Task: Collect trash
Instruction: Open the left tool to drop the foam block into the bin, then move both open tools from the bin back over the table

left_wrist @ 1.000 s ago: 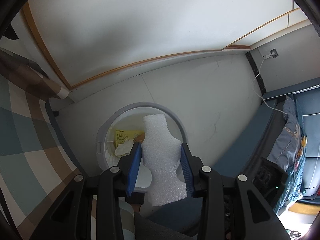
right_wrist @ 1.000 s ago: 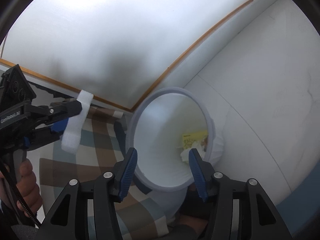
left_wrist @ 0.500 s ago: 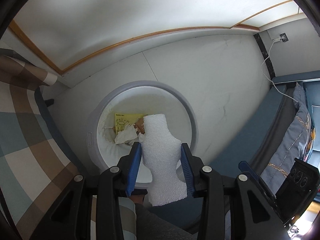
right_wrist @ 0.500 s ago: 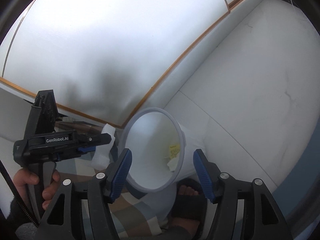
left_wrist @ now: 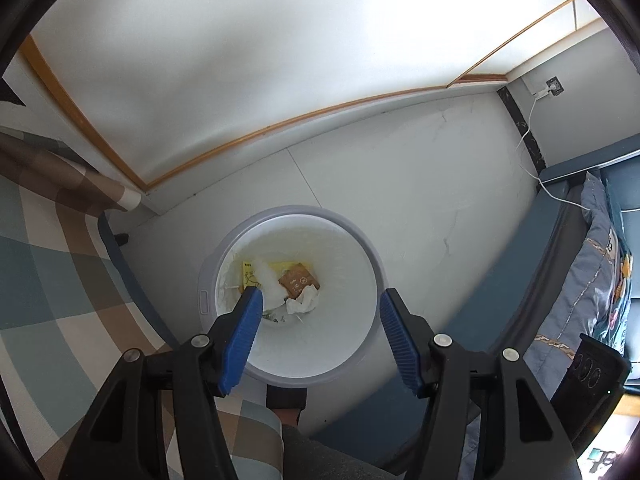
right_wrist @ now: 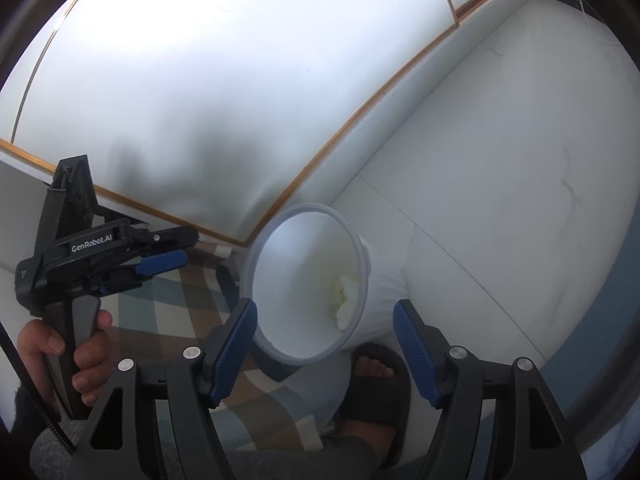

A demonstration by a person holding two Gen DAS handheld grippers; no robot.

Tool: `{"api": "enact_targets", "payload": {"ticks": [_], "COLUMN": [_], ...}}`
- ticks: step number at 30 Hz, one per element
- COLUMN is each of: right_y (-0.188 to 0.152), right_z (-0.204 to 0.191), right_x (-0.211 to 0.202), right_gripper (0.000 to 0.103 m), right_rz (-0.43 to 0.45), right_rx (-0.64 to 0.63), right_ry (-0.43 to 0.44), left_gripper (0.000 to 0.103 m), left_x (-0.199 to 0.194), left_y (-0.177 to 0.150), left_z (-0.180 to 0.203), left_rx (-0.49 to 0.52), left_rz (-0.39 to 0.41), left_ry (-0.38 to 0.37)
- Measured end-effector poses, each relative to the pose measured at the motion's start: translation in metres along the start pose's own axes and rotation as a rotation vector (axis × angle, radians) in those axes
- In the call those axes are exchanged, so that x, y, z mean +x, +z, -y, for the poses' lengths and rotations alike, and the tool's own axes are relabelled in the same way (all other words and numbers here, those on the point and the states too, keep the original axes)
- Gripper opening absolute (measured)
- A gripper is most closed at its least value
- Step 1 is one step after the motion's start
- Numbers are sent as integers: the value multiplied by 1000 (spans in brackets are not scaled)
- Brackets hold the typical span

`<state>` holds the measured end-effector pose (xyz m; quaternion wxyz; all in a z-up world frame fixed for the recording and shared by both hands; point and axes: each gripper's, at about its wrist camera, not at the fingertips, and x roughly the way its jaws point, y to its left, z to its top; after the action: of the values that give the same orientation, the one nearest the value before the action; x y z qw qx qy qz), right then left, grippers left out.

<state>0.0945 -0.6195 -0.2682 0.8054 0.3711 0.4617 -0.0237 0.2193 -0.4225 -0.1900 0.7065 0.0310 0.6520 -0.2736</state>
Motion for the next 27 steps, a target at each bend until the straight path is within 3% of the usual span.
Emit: {"api": "enact_targets", "payload": {"ticks": [4,19,27], "right_y": [-4,-11,-17], "right_z": [-7,-51,-96], "right_x": [-3,-54,-78], "right_gripper": [73,79,83], "right_rz": [-14,64,107], "right_rx": [-11,-84,-219], "right_ry": [4,-11,-30], "left_gripper": [57,57,57], "left_x": [-13,-104,-161], "left_y": [-8,-55,-91], "left_z": [0,-20,-43], "left_rx": [33,-2,-39], "left_rz": [37,265,425], "left_ry": [39,78,99]}}
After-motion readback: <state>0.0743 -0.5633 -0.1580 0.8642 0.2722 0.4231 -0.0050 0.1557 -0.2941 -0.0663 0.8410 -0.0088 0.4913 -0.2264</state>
